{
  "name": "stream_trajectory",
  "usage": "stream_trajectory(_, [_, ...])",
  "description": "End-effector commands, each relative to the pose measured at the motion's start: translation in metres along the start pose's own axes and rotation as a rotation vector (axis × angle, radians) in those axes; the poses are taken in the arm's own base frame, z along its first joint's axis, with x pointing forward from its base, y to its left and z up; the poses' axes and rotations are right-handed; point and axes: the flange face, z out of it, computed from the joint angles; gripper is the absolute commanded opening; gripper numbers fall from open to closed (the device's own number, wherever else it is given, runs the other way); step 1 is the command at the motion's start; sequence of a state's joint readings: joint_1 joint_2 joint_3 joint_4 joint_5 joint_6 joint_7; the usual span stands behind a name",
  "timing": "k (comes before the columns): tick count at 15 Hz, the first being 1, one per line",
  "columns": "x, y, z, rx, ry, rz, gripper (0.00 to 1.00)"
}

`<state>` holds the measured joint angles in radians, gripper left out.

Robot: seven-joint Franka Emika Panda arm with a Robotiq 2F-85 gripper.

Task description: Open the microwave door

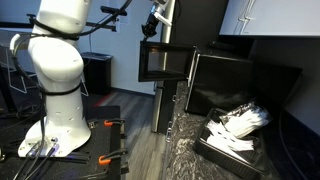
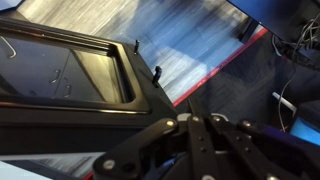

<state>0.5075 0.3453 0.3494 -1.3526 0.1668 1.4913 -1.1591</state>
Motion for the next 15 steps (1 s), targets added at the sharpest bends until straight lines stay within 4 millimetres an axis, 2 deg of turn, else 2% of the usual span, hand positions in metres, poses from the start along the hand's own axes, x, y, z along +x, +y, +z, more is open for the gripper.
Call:
stream_trajectory(1, [-0.002, -0.032, 0.004, -0.004, 0.023, 0.081, 0.0])
stream_trajectory(5, [0.0, -0.051, 0.007, 0.01, 0.028, 0.127, 0.0])
stream_trajectory(10, [0.006, -0.066, 0.006, 0.026, 0.017, 0.158, 0.0])
stream_trajectory(11, [0.005, -0.064, 0.004, 0.03, -0.013, 0.104, 0.0])
stream_trajectory(12, [0.009, -0.055, 0.006, 0.032, 0.007, 0.13, 0.01])
stream_trajectory(15, [0.009, -0.056, 0.006, 0.033, 0.004, 0.115, 0.01])
